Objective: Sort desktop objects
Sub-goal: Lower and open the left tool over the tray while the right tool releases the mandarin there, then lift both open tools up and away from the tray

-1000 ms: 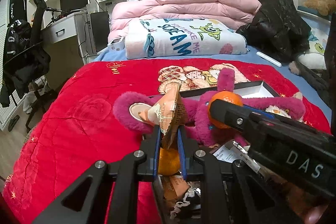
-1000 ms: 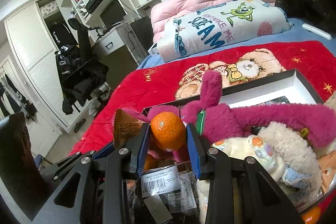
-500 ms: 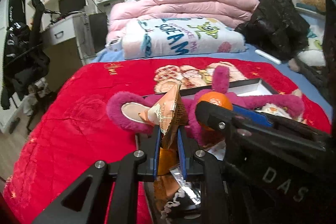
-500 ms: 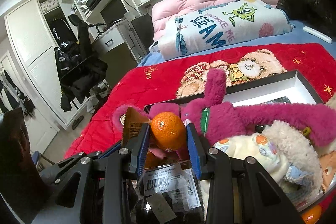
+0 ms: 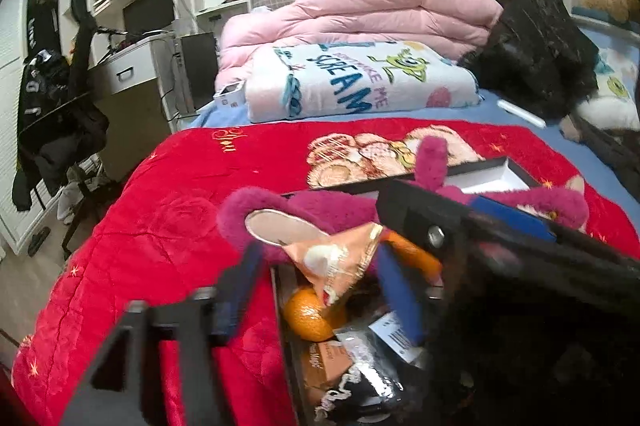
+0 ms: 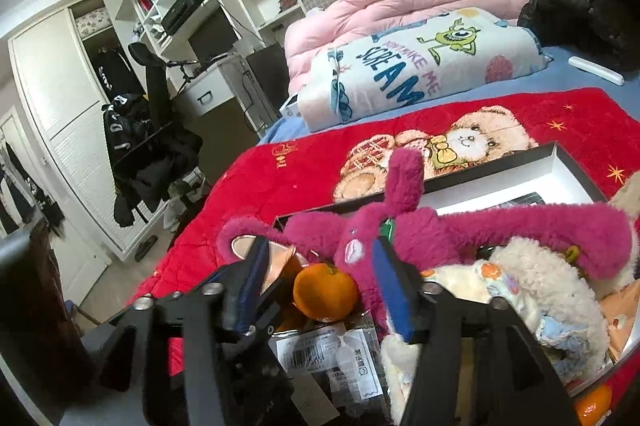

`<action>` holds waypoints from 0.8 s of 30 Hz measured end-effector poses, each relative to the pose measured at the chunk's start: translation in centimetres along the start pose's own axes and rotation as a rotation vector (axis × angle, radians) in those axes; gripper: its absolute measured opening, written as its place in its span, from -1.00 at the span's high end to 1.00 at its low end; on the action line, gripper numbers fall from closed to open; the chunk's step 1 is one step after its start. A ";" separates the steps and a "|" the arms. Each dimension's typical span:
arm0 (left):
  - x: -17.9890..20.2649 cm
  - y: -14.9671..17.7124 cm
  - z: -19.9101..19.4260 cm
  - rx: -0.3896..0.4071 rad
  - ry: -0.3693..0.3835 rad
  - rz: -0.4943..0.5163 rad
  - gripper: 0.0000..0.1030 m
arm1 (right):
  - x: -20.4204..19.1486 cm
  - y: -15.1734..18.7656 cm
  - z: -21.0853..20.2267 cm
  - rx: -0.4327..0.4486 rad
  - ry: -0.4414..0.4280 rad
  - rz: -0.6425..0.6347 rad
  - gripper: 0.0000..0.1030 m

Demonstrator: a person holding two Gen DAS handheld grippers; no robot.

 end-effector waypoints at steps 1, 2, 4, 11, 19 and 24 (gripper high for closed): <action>-0.3 -0.1 -0.1 0.003 0.003 -0.014 -0.94 | 0.0 0.0 -0.1 0.003 0.004 -0.001 -0.55; -0.7 -0.2 0.0 0.005 -0.008 -0.023 -1.00 | 0.0 -0.1 -0.2 0.006 0.010 -0.004 -0.67; -1.0 -0.2 0.0 0.006 0.025 -0.033 -1.00 | 0.0 -0.4 -0.6 0.027 0.039 -0.015 -0.99; -0.4 0.0 0.0 0.004 0.019 -0.002 -1.00 | 1.3 -0.5 -1.0 0.036 0.053 0.044 -1.00; -0.6 0.0 0.5 -0.002 0.002 -0.008 -1.00 | 1.4 -0.5 -1.2 0.035 0.050 0.054 -1.00; -0.5 0.2 0.6 -0.014 0.009 -0.003 -1.00 | 1.3 -0.6 -1.2 0.032 0.050 0.051 -1.00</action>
Point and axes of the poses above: each gripper's, at about its wrist camera, not at the fingertips, and z roughly the way its jaws point, x to its right, y to its underside, the point moved 7 cm from there along z, roughly the way its jaws point, and after that the axes turned 10 degrees about -y, right-handed, at the moved point
